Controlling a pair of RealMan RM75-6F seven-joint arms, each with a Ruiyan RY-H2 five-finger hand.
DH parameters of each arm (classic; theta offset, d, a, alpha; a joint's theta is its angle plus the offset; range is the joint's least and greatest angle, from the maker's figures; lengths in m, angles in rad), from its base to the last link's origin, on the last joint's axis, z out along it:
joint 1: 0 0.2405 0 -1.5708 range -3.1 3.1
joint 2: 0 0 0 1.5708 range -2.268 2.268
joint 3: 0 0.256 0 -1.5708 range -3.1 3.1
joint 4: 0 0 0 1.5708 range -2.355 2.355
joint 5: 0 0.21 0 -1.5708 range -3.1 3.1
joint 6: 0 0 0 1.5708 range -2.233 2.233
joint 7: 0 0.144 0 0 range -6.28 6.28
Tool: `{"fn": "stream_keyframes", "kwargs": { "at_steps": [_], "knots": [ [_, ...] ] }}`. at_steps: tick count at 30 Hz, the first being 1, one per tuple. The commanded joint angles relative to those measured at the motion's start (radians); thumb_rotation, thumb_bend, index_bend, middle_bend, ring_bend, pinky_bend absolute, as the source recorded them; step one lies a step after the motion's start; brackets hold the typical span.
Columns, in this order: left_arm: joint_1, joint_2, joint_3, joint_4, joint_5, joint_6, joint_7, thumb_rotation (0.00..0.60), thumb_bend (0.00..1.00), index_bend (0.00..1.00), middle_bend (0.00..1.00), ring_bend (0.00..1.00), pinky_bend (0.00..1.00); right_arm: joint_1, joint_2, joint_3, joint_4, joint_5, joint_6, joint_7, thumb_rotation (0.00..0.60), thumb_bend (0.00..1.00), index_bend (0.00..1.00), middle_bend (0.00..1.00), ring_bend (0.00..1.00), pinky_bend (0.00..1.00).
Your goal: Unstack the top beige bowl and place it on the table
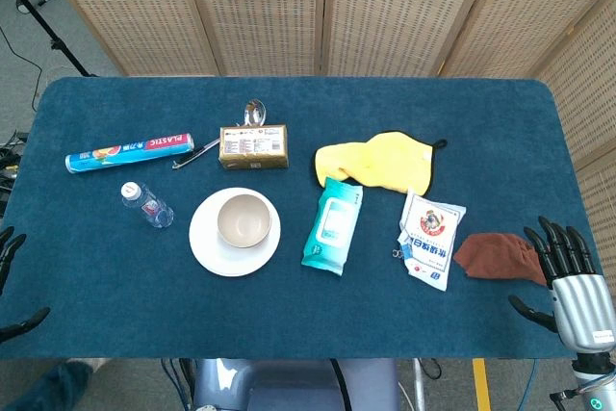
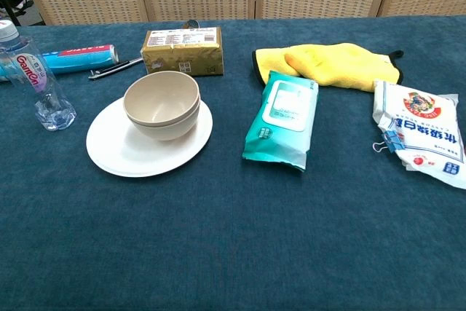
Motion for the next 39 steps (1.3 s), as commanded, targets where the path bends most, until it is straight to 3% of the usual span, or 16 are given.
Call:
{"fn": "stream_keyframes", "kwargs": {
  "at_steps": [1, 11, 15, 20, 25, 30, 39],
  "knots": [
    [-0.001, 0.000, 0.000, 0.000, 0.001, -0.002, 0.001, 0.600, 0.01, 0.00, 0.00, 0.00, 0.00, 0.000, 0.000, 0.000, 0.000, 0.000, 0.000, 0.000, 0.600, 0.00, 0.04, 0.00, 0.00, 0.00],
    [-0.036, 0.002, 0.000, 0.004, 0.022, -0.049, -0.015, 0.600, 0.03, 0.03, 0.00, 0.00, 0.00, 0.000, 0.000, 0.001, -0.002, 0.002, 0.000, -0.001, 0.600, 0.00, 0.04, 0.00, 0.00, 0.00],
    [-0.133, 0.014, -0.016, -0.029, 0.066, -0.161, -0.024, 0.600, 0.07, 0.23, 0.00, 0.00, 0.00, 0.005, -0.003, 0.002, -0.001, 0.011, -0.014, -0.003, 0.600, 0.00, 0.04, 0.00, 0.00, 0.00],
    [-0.270, 0.017, -0.057, -0.148, 0.052, -0.358, 0.089, 0.600, 0.10, 0.41, 0.00, 0.00, 0.00, 0.006, -0.003, 0.007, -0.002, 0.019, -0.015, 0.000, 0.600, 0.00, 0.04, 0.00, 0.00, 0.00],
    [-0.370, -0.066, -0.122, -0.189, -0.060, -0.491, 0.219, 0.600, 0.17, 0.49, 0.00, 0.00, 0.00, 0.007, -0.002, 0.010, 0.004, 0.030, -0.022, 0.008, 0.600, 0.00, 0.04, 0.00, 0.00, 0.00],
    [-0.495, -0.237, -0.204, -0.123, -0.257, -0.615, 0.392, 0.600, 0.24, 0.50, 0.00, 0.00, 0.00, 0.012, 0.002, 0.019, 0.008, 0.054, -0.034, 0.026, 0.600, 0.00, 0.04, 0.00, 0.00, 0.00],
    [-0.593, -0.396, -0.216, -0.054, -0.424, -0.645, 0.581, 0.600, 0.27, 0.50, 0.00, 0.00, 0.00, 0.017, 0.011, 0.029, 0.014, 0.081, -0.048, 0.059, 0.600, 0.00, 0.04, 0.00, 0.00, 0.00]
  ]
}}
